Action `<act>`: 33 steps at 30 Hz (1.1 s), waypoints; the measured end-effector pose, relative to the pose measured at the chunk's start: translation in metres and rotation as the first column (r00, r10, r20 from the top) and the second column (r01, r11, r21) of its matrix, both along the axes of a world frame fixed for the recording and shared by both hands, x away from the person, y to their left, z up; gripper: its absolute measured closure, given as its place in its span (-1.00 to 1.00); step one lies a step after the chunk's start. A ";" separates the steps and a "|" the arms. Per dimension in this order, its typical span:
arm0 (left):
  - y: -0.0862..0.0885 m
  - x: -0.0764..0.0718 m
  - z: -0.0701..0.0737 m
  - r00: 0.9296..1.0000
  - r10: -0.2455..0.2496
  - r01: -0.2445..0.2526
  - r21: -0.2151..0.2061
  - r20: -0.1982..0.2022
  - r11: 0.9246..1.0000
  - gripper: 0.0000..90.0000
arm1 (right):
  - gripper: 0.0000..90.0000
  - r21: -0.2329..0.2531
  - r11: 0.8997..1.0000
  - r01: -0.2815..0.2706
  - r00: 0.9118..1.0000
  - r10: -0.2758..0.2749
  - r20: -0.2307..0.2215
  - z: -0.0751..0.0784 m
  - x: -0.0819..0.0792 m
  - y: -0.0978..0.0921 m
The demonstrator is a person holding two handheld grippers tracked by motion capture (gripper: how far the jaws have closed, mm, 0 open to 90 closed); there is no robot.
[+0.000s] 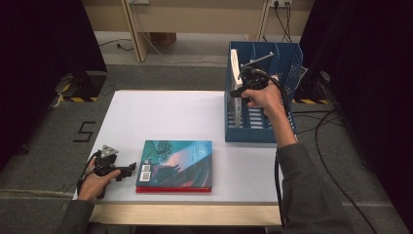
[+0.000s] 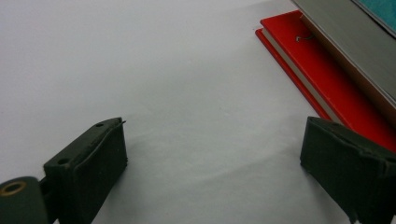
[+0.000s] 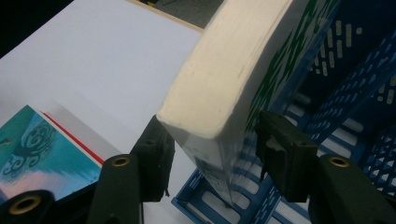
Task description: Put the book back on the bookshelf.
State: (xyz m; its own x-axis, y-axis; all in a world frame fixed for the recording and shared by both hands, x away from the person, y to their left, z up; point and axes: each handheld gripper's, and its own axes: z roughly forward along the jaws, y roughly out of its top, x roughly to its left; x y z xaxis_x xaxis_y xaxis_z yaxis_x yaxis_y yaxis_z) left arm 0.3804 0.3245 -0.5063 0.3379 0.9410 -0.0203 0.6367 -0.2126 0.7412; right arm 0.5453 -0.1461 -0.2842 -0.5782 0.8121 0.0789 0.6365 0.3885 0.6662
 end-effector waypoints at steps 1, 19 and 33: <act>0.000 0.000 0.000 1.000 -0.001 0.001 0.000 -0.001 1.000 -0.86 | 0.11 0.001 1.000 0.001 1.000 -0.001 0.000 -0.001 0.000 0.000; 0.000 0.000 0.000 1.000 -0.001 0.001 0.001 -0.001 1.000 -0.86 | 0.26 -0.006 0.999 0.052 0.999 -0.052 -0.003 -0.006 0.013 0.004; 0.000 0.000 0.000 1.000 0.000 0.000 0.000 0.000 1.000 -0.86 | 0.04 0.012 0.994 0.110 0.993 -0.109 -0.034 -0.012 0.010 -0.014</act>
